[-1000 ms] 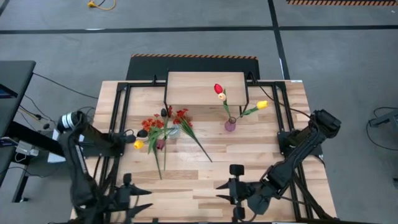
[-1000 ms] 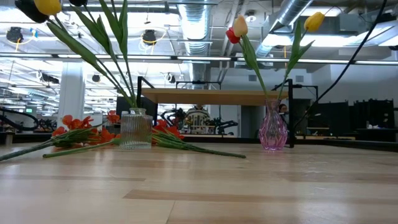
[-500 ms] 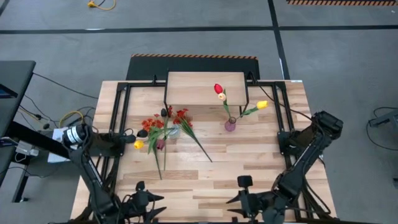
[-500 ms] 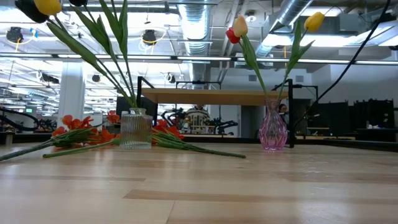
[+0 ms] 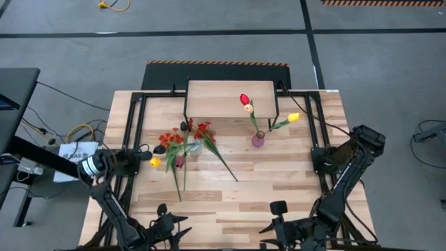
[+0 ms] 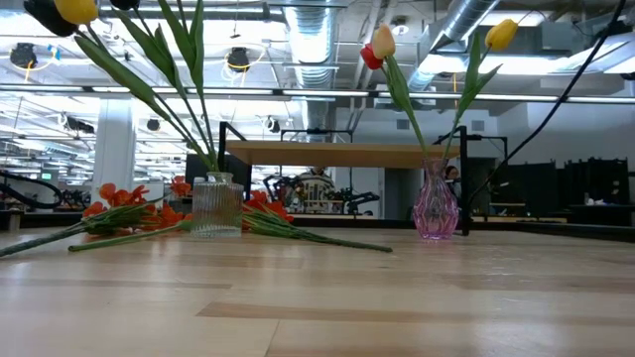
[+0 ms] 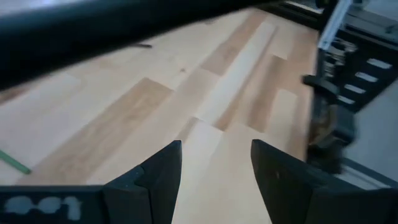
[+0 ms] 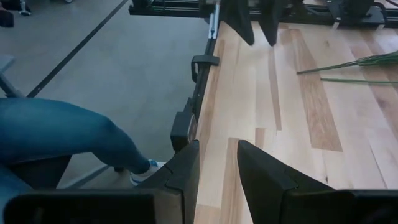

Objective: Pick and place flowers into a vace then onto a shelf
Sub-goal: Put the black flower into the purple vase

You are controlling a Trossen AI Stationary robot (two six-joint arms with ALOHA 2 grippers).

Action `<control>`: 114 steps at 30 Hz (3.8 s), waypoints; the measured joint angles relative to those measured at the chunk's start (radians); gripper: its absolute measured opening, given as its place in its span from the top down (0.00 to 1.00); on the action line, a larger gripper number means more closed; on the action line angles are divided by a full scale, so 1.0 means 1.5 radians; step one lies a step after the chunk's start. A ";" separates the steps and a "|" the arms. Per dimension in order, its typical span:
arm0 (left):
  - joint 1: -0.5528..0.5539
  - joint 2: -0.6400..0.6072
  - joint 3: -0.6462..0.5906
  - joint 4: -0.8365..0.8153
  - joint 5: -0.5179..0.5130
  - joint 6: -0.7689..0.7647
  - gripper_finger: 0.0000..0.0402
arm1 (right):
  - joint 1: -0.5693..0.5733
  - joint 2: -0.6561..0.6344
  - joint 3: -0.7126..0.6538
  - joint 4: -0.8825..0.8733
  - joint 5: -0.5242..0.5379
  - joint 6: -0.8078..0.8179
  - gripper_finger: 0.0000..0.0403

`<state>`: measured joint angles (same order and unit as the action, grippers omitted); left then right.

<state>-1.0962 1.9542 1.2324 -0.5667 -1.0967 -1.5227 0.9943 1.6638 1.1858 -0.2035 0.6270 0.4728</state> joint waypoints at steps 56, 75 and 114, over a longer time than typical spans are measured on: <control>0.137 0.137 0.001 -0.292 0.185 -0.331 0.54 | -0.001 0.000 0.000 -0.015 -0.001 -0.001 0.75; 0.157 0.141 -0.001 -0.326 0.155 -0.385 0.54 | -0.001 0.000 0.000 -0.042 -0.027 -0.001 0.75; 0.148 0.140 0.036 -0.364 0.259 -0.422 0.92 | -0.001 0.000 0.000 -0.053 -0.053 -0.001 0.75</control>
<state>-0.8737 2.1635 1.2867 -1.1123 -0.7084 -2.1557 0.9936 1.6631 1.1862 -0.2834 0.5472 0.4717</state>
